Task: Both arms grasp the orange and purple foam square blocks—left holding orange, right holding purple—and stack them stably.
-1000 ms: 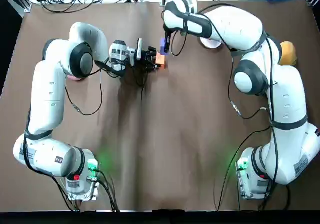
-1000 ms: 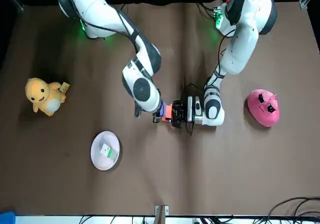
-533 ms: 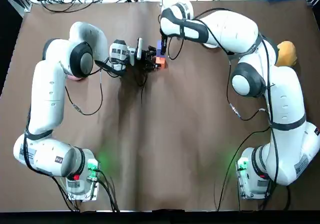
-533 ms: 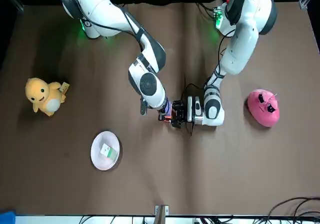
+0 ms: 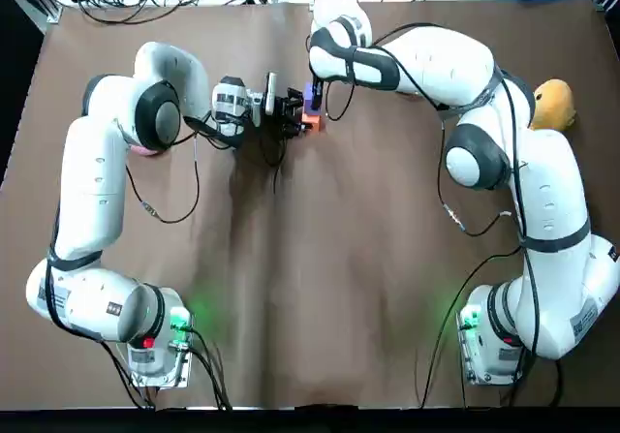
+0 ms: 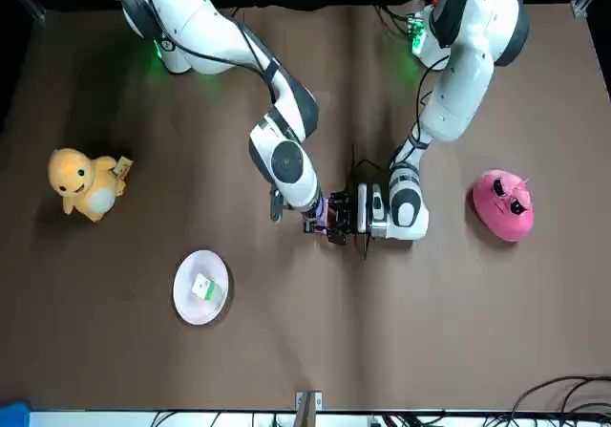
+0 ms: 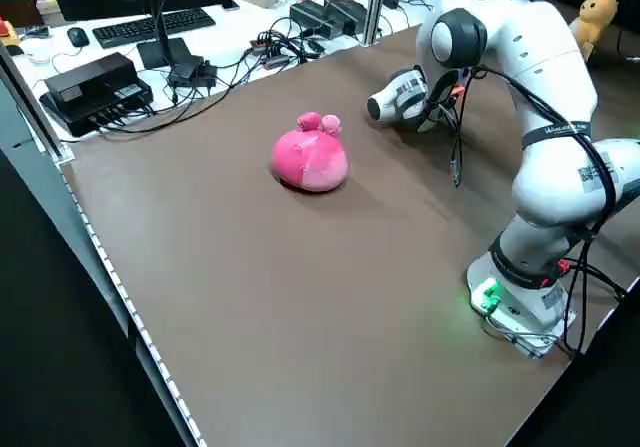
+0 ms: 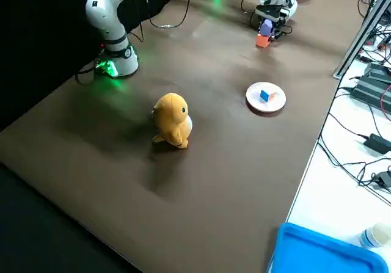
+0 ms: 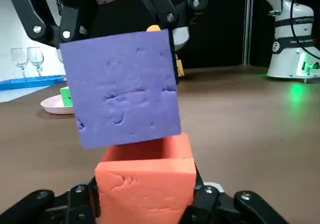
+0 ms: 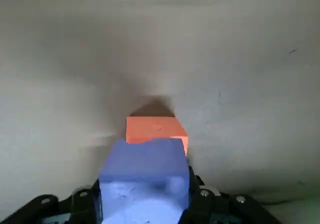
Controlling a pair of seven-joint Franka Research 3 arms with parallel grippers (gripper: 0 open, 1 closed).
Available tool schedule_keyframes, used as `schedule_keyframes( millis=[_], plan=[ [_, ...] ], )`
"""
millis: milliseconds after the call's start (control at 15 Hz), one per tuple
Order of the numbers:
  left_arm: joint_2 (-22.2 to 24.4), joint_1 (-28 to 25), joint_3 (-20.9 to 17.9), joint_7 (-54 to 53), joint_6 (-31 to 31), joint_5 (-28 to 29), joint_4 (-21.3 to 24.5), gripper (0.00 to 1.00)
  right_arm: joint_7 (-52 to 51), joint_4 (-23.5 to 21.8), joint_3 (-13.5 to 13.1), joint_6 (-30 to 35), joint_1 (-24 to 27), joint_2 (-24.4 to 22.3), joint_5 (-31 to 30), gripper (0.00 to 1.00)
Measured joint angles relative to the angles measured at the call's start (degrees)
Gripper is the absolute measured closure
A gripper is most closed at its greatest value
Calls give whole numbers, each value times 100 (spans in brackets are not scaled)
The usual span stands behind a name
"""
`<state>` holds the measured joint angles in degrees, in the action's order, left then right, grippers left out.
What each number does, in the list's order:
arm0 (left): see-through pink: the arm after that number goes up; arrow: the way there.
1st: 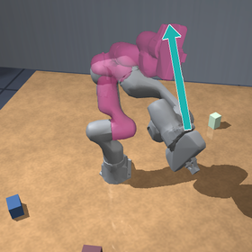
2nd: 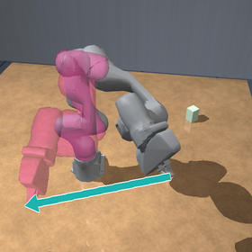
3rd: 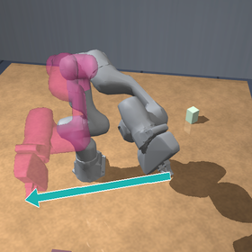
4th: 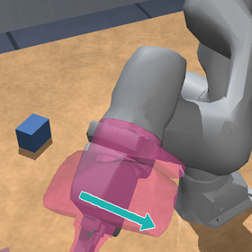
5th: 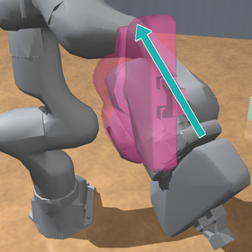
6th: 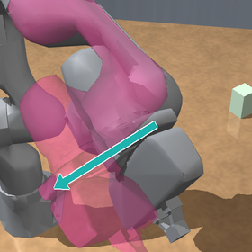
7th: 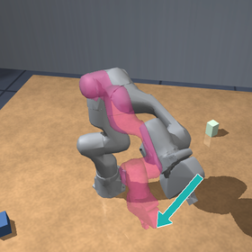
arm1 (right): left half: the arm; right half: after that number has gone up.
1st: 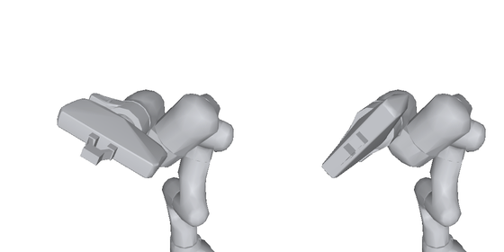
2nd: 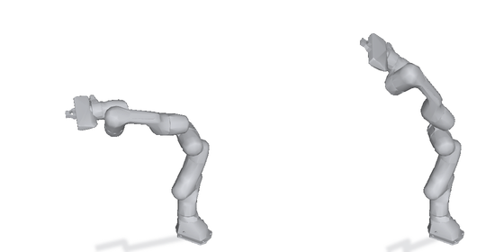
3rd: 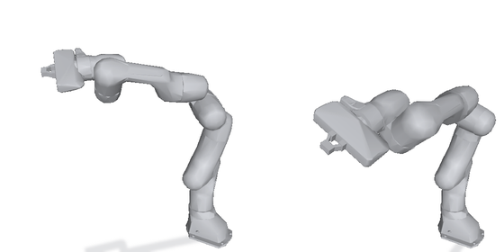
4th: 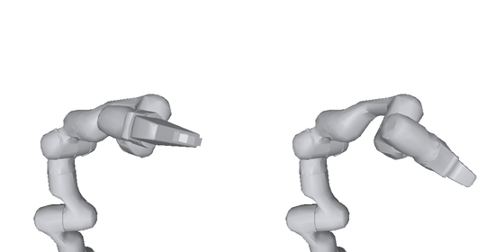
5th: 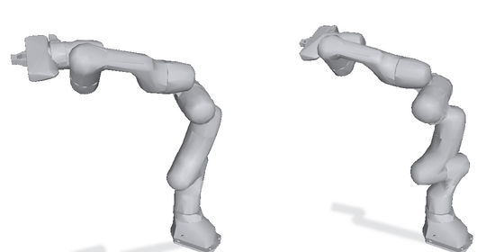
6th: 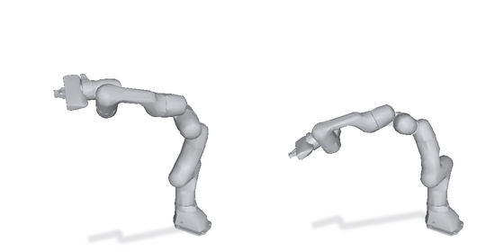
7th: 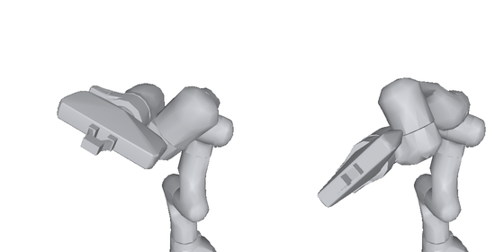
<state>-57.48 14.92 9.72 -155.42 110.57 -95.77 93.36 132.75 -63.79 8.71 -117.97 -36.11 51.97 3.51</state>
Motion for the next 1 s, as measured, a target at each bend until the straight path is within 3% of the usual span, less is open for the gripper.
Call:
schedule_keyframes(
  millis=[1000],
  plan=[
    [4,0,4,3,23,-1,-1,37,204,-117,-9,-146,-72,19,-20,41]
  ],
)
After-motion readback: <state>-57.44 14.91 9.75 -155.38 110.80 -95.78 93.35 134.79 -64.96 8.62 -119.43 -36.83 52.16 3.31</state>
